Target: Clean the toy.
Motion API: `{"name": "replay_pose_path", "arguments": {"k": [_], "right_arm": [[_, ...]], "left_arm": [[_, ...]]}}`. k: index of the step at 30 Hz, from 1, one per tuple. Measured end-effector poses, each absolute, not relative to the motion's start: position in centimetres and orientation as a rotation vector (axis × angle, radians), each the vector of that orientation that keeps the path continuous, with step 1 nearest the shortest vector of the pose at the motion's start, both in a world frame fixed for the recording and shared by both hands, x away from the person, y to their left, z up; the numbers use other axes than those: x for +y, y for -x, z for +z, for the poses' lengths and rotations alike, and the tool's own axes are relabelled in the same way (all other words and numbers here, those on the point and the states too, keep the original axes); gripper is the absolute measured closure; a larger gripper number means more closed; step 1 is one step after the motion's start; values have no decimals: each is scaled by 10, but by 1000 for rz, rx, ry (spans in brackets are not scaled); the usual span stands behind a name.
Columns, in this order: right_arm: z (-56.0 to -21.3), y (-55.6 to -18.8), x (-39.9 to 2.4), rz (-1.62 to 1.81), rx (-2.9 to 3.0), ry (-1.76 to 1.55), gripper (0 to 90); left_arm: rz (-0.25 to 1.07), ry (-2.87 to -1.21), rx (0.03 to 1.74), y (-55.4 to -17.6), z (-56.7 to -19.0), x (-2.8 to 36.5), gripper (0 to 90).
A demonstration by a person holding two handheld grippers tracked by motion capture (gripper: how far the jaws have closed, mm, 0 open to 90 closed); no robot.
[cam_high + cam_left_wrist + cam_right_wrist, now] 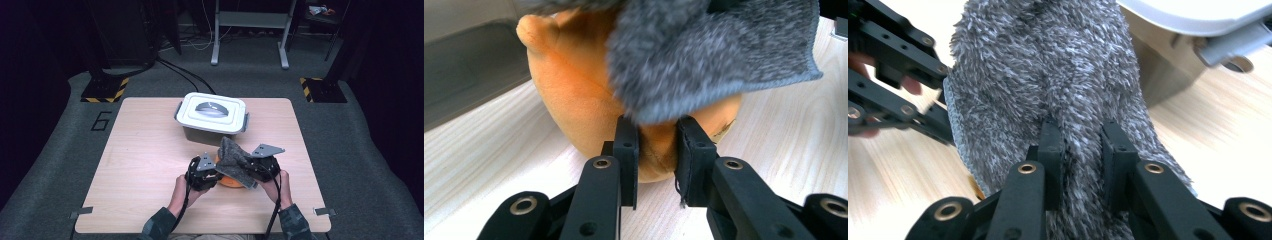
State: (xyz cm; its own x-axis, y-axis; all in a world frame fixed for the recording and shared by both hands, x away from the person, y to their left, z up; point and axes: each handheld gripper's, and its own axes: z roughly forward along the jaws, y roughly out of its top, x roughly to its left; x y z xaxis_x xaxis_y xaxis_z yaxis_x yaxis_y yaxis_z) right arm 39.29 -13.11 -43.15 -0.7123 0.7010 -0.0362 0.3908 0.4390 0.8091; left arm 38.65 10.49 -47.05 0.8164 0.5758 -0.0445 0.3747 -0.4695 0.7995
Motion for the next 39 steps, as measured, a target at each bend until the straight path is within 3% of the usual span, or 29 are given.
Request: {"name": "replay_pose_path", "arguments": {"k": [22,39], "right_arm": [[-468,-398,-184,1108,2288,-1145,749],[-496,-406,-191,971,2315,-1265,751]], "left_arm": [[284,-2113,693,-388,-473,107,741],[282,-2111,679,-388,-474,108,741]]}}
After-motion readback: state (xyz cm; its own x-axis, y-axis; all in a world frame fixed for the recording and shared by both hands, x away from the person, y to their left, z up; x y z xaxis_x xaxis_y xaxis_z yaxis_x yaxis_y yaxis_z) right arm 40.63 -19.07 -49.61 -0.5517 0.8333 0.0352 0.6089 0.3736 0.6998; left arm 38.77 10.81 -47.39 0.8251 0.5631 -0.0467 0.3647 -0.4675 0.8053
